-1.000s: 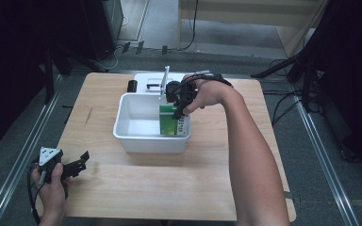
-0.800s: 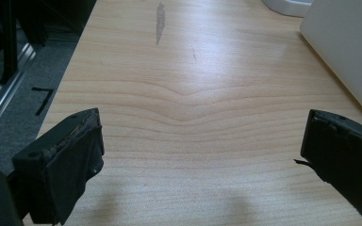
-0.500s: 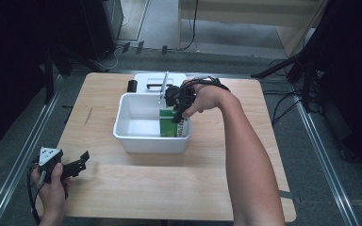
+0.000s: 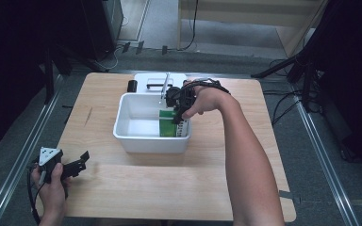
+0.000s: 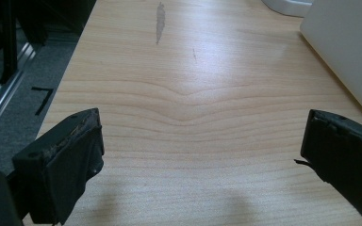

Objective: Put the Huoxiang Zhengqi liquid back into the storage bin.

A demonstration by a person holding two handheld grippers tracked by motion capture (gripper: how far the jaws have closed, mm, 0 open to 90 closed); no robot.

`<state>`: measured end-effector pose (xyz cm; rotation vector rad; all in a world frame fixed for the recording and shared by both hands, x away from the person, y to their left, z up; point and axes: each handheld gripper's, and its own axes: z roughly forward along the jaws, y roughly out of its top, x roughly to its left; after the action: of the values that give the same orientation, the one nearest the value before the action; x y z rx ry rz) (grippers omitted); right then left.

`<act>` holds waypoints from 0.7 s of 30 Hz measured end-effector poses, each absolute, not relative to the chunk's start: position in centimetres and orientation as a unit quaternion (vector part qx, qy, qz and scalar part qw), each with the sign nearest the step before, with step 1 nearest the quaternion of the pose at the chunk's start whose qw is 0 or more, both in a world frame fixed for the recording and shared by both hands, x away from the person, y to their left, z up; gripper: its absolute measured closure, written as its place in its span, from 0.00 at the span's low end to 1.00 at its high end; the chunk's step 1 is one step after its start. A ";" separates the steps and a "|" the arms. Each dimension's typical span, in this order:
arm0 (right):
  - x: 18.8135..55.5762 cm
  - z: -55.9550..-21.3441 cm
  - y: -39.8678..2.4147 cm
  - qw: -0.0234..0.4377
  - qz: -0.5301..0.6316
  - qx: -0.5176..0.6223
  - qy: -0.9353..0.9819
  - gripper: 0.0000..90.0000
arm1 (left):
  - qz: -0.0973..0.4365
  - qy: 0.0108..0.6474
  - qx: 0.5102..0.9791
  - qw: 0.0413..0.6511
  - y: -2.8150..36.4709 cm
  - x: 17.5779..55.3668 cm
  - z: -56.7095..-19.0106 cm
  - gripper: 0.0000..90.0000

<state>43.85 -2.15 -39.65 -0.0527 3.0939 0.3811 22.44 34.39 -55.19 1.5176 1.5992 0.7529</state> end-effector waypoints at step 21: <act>43.9 -38.3 -2.1 0.018 0.142 0.077 0.987 0.21 | 0.297 0.631 0.599 0.395 34.4 22.4 -55.2 0.01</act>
<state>43.87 -2.14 -38.29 0.2401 3.0652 0.4421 22.45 34.37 -55.19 1.5185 1.5993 0.7529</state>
